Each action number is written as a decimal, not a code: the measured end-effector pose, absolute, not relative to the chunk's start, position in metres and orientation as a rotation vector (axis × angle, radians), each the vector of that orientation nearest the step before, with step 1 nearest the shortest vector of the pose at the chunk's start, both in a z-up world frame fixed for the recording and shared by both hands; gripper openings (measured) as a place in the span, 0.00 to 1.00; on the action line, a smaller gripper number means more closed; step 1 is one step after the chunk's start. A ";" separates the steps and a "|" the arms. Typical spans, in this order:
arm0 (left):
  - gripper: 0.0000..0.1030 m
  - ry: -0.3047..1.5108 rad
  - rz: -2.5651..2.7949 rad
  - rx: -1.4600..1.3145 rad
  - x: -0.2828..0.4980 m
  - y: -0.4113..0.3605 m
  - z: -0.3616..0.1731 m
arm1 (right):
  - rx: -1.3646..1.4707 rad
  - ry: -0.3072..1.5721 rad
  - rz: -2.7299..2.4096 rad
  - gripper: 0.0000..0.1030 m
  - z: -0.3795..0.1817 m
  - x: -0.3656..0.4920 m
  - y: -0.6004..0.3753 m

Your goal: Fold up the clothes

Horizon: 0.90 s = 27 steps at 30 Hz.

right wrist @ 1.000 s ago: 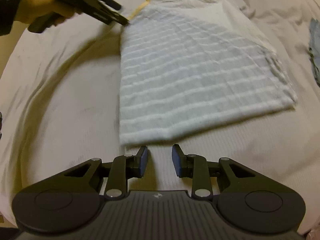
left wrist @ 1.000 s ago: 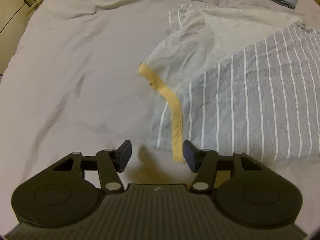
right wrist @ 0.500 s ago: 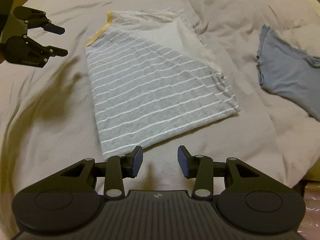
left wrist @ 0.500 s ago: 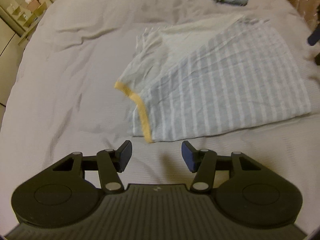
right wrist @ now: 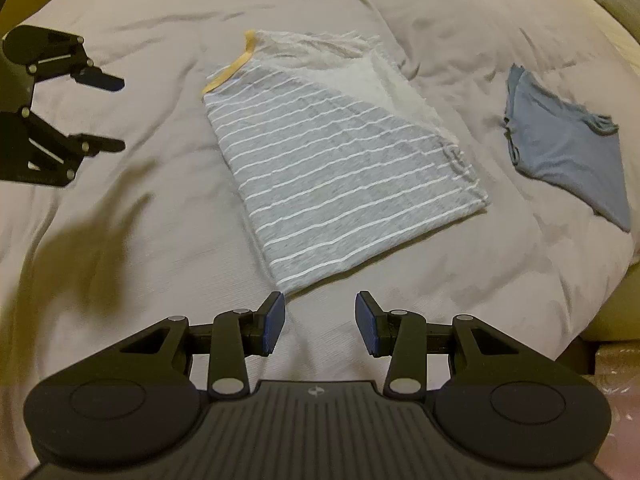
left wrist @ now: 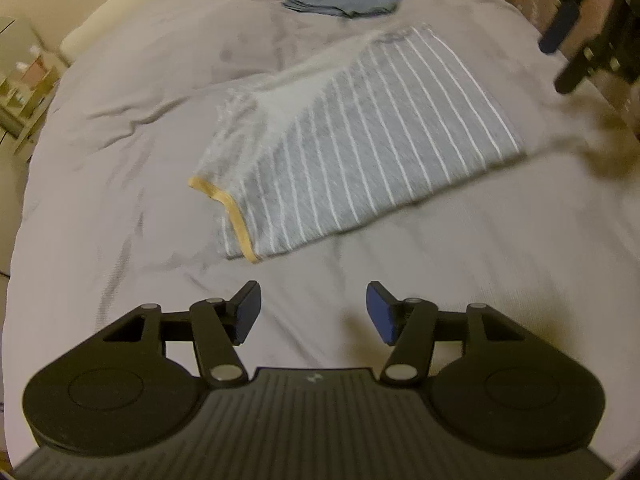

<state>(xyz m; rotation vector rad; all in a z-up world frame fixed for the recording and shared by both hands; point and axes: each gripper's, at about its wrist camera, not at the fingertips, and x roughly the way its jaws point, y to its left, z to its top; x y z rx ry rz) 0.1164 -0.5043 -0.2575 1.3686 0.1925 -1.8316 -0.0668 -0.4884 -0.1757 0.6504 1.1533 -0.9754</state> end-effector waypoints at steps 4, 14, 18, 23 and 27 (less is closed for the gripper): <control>0.52 0.216 -1.849 1.364 0.117 -0.510 -0.272 | 0.671 1.167 -0.970 0.41 -0.185 -0.059 -0.487; 0.55 0.208 -1.915 1.385 0.098 -0.531 -0.291 | 0.730 1.165 -0.978 0.54 -0.201 -0.059 -0.509; 0.56 0.185 -1.921 1.373 0.095 -0.550 -0.288 | 0.721 1.126 -1.008 0.51 -0.203 -0.066 -0.525; 0.56 0.203 -1.900 1.343 0.087 -0.595 -0.290 | 0.772 1.006 -1.026 0.51 -0.208 -0.087 -0.564; 0.52 0.220 -1.892 1.346 0.078 -0.639 -0.300 | 0.769 0.933 -0.948 0.45 -0.218 -0.097 -0.593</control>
